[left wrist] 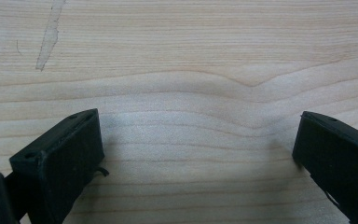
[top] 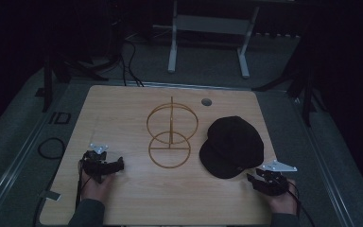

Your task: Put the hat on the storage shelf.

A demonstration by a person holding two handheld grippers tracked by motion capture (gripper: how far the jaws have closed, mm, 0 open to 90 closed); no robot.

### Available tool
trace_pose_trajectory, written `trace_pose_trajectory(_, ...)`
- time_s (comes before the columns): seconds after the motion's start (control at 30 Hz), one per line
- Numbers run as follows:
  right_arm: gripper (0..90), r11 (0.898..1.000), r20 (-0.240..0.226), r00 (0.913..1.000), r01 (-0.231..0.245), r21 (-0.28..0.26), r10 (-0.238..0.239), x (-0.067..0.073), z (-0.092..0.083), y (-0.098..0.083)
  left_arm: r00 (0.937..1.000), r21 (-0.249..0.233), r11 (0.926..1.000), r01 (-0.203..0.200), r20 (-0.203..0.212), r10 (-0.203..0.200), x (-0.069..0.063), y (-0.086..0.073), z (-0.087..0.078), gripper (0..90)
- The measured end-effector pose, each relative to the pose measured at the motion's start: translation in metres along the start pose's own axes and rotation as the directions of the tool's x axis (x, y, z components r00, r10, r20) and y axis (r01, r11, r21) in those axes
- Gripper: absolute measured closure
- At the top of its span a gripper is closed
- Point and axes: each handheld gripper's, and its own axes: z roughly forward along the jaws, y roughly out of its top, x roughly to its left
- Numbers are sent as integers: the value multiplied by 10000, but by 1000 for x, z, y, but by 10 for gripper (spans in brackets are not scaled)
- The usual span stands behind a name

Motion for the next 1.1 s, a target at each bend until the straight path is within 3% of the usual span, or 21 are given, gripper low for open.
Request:
trace_pose_trajectory(0.27,485,9927,-473,9932,1087,520,-1062,11,-17,16,10000,1,10000,-4,-1,4,0,0,0,12)
trace_pose_trajectory(0.53,473,9733,-1186,9720,2134,840,-2029,23,-33,36,10000,-25,10000,1,20,-1,0,0,0,12)
trace_pose_trajectory(0.7,468,9684,-1634,9609,2380,743,-2236,28,-35,49,10000,-18,10000,-39,39,39,-1,1,1,12)
trace_pose_trajectory(1.1,447,9468,-1953,9393,3054,1017,-2820,35,-27,76,10000,-5,10000,-59,68,59,-1,1,1,12)
